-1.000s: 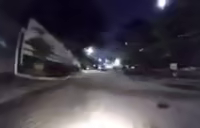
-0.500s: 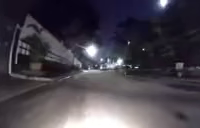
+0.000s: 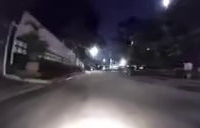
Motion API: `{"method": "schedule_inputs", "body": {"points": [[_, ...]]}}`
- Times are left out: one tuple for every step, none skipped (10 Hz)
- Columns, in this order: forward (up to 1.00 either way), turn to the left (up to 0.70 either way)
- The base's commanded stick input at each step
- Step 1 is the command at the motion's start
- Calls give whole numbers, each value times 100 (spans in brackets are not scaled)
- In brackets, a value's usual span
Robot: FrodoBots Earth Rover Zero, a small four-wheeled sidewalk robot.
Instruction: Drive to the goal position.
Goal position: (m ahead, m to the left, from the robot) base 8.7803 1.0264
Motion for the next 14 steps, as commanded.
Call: {"method": "schedule_inputs", "body": {"points": [[85, 2], [85, -3], [85, -32], [85, -32], [85, -32], [85, 2], [85, 2], [85, 2], [85, 2], [85, 2], [85, 2], [85, 2], [85, 2], [85, 2]]}}
